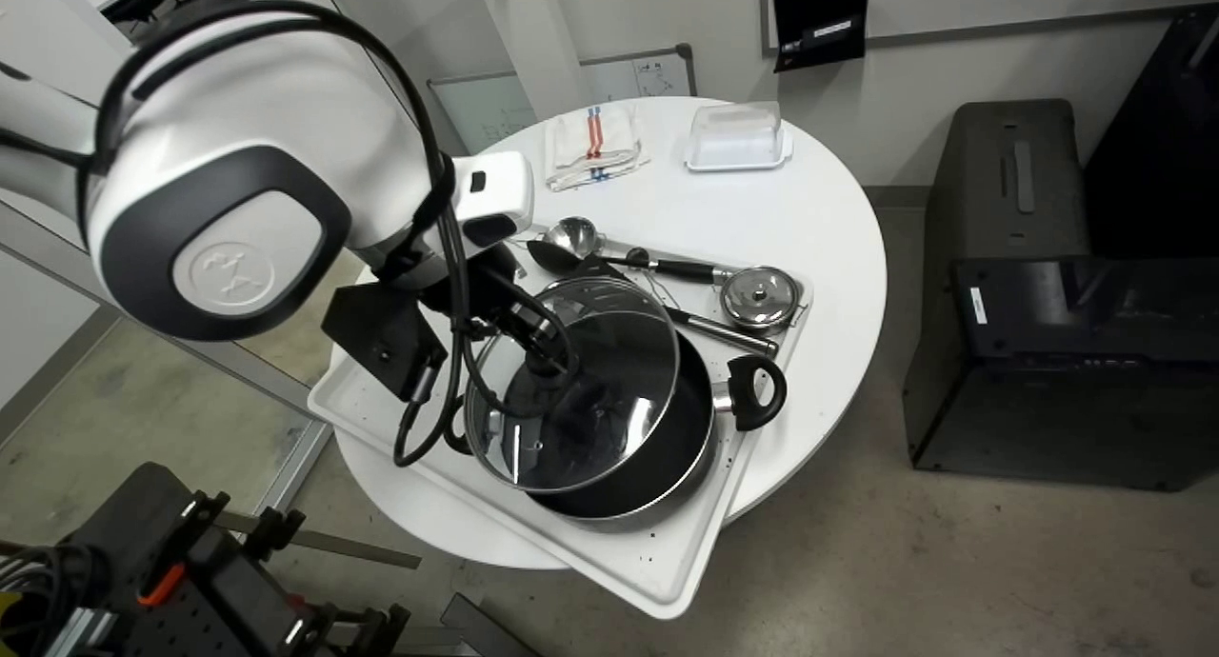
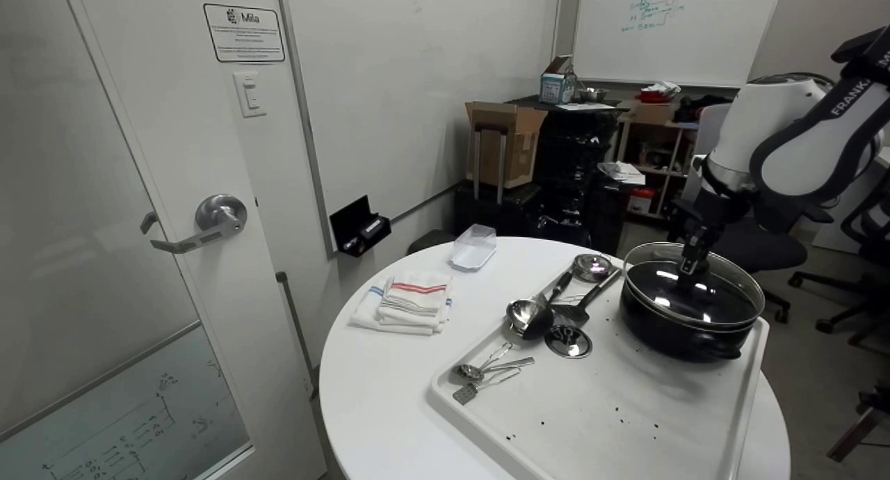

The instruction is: Pick up the lid and cover the pot

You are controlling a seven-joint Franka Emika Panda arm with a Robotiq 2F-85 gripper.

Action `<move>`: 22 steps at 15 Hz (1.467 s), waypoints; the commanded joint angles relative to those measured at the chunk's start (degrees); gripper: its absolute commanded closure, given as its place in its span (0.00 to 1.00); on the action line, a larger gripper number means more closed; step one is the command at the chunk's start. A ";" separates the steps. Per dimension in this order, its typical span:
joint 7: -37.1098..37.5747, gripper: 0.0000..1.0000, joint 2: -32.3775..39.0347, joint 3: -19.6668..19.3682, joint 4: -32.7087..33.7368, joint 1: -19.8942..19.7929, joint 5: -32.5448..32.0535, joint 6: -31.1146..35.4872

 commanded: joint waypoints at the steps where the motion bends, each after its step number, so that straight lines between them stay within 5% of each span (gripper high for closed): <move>1: 0.61 0.75 1.42 0.68 0.85 -1.95 0.69 2.87; 22: 0.66 0.75 6.77 2.56 4.63 -5.38 3.80 3.76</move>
